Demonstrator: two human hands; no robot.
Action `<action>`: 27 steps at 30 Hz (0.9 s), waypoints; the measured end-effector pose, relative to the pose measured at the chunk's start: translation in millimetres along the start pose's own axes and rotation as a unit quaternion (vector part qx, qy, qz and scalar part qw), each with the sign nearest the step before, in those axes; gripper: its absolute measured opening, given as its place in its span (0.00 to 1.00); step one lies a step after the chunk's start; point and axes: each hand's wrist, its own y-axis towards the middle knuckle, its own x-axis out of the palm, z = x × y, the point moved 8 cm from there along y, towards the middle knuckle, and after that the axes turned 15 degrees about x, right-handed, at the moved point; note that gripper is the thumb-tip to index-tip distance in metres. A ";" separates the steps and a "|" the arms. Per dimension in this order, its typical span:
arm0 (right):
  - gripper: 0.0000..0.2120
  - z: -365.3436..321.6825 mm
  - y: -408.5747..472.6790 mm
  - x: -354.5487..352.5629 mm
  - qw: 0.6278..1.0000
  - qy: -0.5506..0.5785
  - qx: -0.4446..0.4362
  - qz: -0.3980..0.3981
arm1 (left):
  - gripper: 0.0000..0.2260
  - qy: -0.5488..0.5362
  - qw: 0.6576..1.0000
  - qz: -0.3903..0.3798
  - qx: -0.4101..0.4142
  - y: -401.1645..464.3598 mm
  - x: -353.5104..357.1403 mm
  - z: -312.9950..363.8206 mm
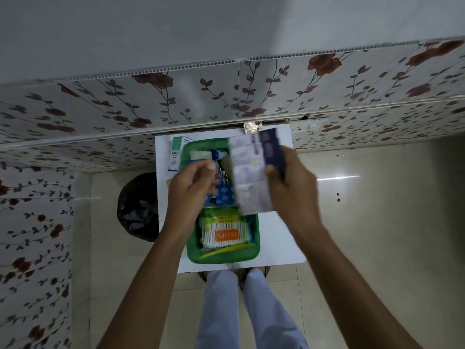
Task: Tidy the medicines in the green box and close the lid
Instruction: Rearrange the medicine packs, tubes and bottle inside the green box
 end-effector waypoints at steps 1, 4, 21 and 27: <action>0.14 -7.8 -4.0 16.3 0.999 -0.011 -0.018 -0.039 | 0.07 -0.059 0.998 -0.014 -0.027 -1.4 7.6 -0.9; 0.12 -13.6 -3.3 36.9 0.996 -0.039 -0.064 -0.055 | 0.08 -0.078 0.996 0.015 -0.050 0.0 6.7 -5.1; 0.27 53.9 93.7 50.4 0.984 -0.166 0.054 0.032 | 0.21 0.243 0.968 0.059 0.022 36.7 13.8 -19.4; 0.31 38.5 51.7 1.6 0.995 -0.053 0.023 0.079 | 0.26 0.329 0.933 -0.009 0.144 14.3 22.9 6.3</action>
